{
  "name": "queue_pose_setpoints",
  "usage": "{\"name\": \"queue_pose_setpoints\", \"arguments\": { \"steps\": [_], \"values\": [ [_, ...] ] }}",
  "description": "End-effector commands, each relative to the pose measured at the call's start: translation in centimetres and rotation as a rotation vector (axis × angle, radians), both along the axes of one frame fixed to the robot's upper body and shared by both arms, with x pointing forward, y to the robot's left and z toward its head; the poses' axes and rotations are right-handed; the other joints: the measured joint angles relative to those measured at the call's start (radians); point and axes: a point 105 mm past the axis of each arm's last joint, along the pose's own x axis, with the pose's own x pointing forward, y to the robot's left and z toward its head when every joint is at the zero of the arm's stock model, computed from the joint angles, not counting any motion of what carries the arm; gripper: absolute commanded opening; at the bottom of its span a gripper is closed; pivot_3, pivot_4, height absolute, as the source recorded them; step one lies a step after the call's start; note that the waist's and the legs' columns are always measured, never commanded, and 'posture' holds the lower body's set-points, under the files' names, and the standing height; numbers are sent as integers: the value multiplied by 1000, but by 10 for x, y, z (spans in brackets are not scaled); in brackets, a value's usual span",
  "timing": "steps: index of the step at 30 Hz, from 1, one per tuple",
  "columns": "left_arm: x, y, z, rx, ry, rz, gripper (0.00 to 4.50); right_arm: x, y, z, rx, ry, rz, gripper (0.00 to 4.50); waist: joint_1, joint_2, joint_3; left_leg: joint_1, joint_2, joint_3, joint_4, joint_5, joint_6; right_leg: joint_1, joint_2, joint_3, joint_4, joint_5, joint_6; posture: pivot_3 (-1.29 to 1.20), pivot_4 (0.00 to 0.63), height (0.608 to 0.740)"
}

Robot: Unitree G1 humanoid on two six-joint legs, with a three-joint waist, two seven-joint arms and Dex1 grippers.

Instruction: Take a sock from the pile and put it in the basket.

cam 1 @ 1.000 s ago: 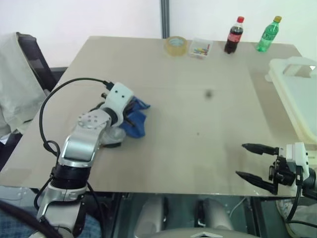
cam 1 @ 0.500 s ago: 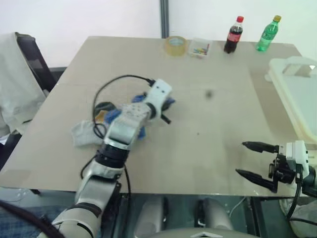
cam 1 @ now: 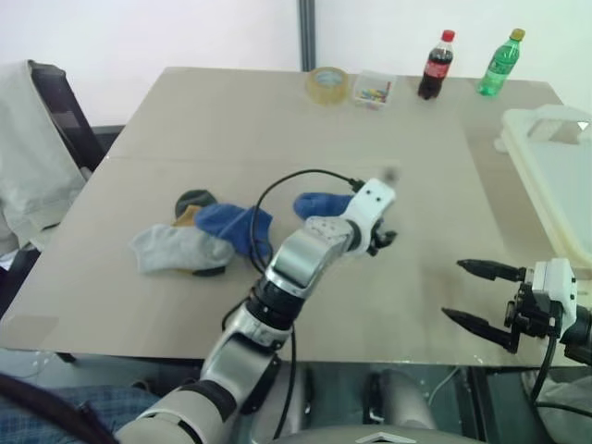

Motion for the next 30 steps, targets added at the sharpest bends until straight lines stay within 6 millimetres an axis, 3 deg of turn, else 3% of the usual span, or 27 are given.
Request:
{"name": "queue_pose_setpoints", "arguments": {
  "steps": [1, 3, 5, 8, 14, 18, 23, 27, 30],
  "values": [
    [-16, -4, 28, -134, 1, -89, 4162, 10, -5, 5, -26, -32, -75, 4500, -1, 0, 0, 0, 0, 0, 0, 0, 0, 0, 0, 0, 0, 0, 0, 0, 150, 735],
    [-20, 2, 34, -154, -10, -132, 4162, 13, -2, 7, -14, -41, -73, 4500, -2, 1, 0, 1, 0, 0, 0, 0, 0, 0, 0, 0, 0, 0, 0, 0, 150, 735],
    [-16, 23, 46, -179, -42, -161, 4162, 25, 1, 5, -35, -45, -105, 4500, -10, 1, -1, 1, 1, 0, 0, 0, -1, 0, 1, 0, 1, 0, 0, 0, 150, 735],
    [12, 59, 64, -218, -109, -75, 4162, 49, 5, -3, -87, -28, -168, 4500, -21, 1, -1, 1, 1, 1, 0, 1, -1, 0, 2, 1, 1, 0, 0, 0, 150, 735],
    [69, 132, 61, -183, -131, 130, 4162, 100, 25, -20, -94, 65, -361, 4500, -22, 1, -1, 0, -2, 0, 1, 1, -1, -1, 2, 0, 1, 0, 0, 0, 150, 735],
    [88, 177, 46, -123, -93, 219, 4162, 120, 55, -19, -15, 144, -391, 4500, -24, 1, 0, -1, -2, 2, -1, 1, -2, -3, 1, 0, 1, 0, 0, 0, 150, 735],
    [93, 201, 24, -38, -50, 240, 4162, 135, 87, -9, 87, 199, -375, 4500, -19, -1, 1, -3, -2, 3, -2, 1, -2, -6, 1, 1, 0, 0, 0, 0, 150, 735],
    [86, 198, 9, 13, -31, 191, 4162, 139, 105, -14, 90, 240, -361, 4500, -22, -1, 1, -4, -3, 3, -1, 1, -2, -6, 0, 1, 0, 0, 0, 0, 150, 735],
    [79, 193, 4, 25, -18, 145, 4198, 140, 109, -22, 62, 242, -365, 3648, -27, -1, 1, -4, -3, 5, -2, 1, -2, -7, 0, 3, 1, 0, 0, 0, 150, 735]
  ]
}}
